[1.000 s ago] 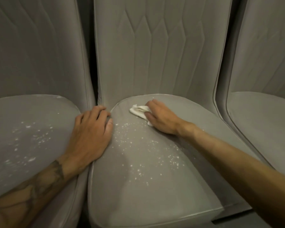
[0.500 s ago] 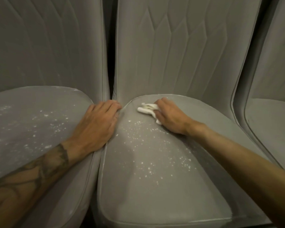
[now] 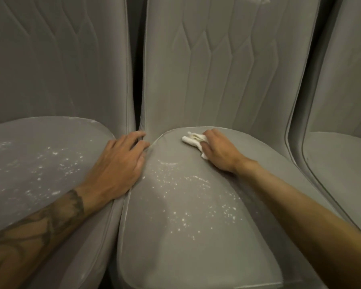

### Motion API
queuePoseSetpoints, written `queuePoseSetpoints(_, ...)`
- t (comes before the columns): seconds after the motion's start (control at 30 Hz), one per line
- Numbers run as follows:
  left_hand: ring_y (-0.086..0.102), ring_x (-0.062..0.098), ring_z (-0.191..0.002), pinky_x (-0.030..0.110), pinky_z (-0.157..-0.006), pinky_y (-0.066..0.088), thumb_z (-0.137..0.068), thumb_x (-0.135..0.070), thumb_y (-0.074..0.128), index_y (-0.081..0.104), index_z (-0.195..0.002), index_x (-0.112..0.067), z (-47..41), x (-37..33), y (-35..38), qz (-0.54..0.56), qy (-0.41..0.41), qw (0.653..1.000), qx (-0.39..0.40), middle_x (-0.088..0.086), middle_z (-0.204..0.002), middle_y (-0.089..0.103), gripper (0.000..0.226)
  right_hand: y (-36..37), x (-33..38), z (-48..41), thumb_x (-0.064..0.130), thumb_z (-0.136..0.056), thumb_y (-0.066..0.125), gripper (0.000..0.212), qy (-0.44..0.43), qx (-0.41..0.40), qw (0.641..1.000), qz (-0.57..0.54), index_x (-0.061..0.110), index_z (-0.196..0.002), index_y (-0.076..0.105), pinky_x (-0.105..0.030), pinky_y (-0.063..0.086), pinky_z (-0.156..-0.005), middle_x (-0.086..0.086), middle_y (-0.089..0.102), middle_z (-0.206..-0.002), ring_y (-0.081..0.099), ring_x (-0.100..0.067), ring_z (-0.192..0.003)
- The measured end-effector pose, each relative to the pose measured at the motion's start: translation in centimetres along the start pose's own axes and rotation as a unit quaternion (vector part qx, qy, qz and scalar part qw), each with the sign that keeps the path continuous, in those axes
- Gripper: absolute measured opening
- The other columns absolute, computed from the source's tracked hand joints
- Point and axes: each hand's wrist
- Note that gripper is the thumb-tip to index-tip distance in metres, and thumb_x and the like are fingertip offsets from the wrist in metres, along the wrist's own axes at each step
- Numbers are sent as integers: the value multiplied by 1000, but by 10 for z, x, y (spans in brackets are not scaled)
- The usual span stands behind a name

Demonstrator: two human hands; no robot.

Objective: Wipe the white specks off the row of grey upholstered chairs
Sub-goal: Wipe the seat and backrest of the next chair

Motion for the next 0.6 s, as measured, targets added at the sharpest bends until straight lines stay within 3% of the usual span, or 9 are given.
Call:
queuePoseSetpoints(0.2, 55, 31, -125, 49, -96, 45, -105, -25, 40, 63, -129, -11, -1, 0, 2, -15, 11, 1000, -8, 13, -146, 51, 36, 0, -4, 46, 30, -102, 43, 27, -117, 38, 992, -22, 11, -118, 54, -38, 38, -90, -10, 53, -113, 50, -28, -100)
queuePoseSetpoints(0.33, 56, 36, -124, 55, -92, 46, -103, -26, 40, 65, -128, -9, -1, 2, 3, -23, 19, 999, -14, 16, -146, 51, 38, -33, -70, 46, 21, -105, 45, 27, 72, 0, 997, 32, 1, -120, 53, -40, 36, -96, -22, 53, -121, 50, -38, -110)
queuePoseSetpoints(0.4, 56, 36, -124, 55, -92, 45, -103, -28, 39, 65, -128, -9, -2, 0, 2, -22, 10, 1000, -8, 16, -146, 51, 40, -34, -80, 50, 22, -105, 44, 29, 124, -13, 991, 48, -1, -121, 52, -42, 36, -98, -23, 52, -123, 49, -40, -111)
queuePoseSetpoints(0.6, 55, 37, -127, 57, -97, 44, -106, -34, 31, 66, -128, -8, -2, -3, -2, -15, 4, 1000, 6, 17, -147, 50, 49, -29, -64, 92, 27, -104, 46, 20, -37, 22, 999, 5, 12, -115, 52, -35, 37, -86, -6, 52, -111, 47, -23, -96)
Point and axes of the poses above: each hand's wrist, its own z-axis away from the middle knuckle, its own y-axis out of the palm, x = y × z
